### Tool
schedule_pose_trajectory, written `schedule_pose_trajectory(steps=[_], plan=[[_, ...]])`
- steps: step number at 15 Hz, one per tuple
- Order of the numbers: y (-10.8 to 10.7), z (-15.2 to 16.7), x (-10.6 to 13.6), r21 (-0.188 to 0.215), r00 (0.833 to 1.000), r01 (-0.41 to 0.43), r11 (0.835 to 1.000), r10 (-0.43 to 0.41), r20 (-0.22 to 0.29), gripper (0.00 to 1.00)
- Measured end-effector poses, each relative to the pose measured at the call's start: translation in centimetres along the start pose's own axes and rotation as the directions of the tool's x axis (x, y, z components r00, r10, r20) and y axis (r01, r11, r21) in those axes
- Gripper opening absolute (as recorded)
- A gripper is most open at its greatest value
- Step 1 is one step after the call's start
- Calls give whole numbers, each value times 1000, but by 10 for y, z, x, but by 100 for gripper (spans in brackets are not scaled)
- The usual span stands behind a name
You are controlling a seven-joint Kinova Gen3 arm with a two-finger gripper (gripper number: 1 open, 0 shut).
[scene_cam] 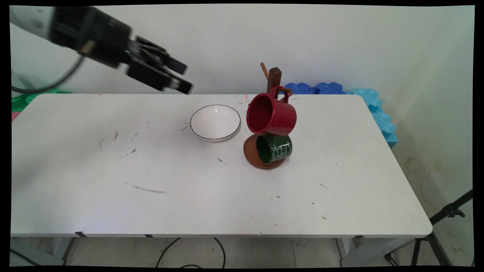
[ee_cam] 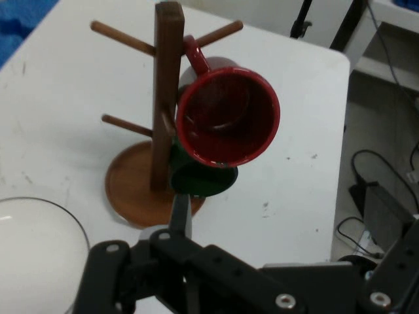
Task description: Pick up the red mug from the rack
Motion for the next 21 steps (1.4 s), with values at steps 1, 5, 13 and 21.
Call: schedule_pose_trajectory(steps=[1, 5, 13, 21], plan=[[7, 13, 6, 9, 1000, 20, 1000, -20, 12, 100], [24, 49, 20, 37, 996, 74, 997, -75, 41, 100], [46, 130, 32, 99, 980, 173, 980, -181, 80, 100], [52, 192, 31, 118, 975, 202, 972, -211, 67, 100]])
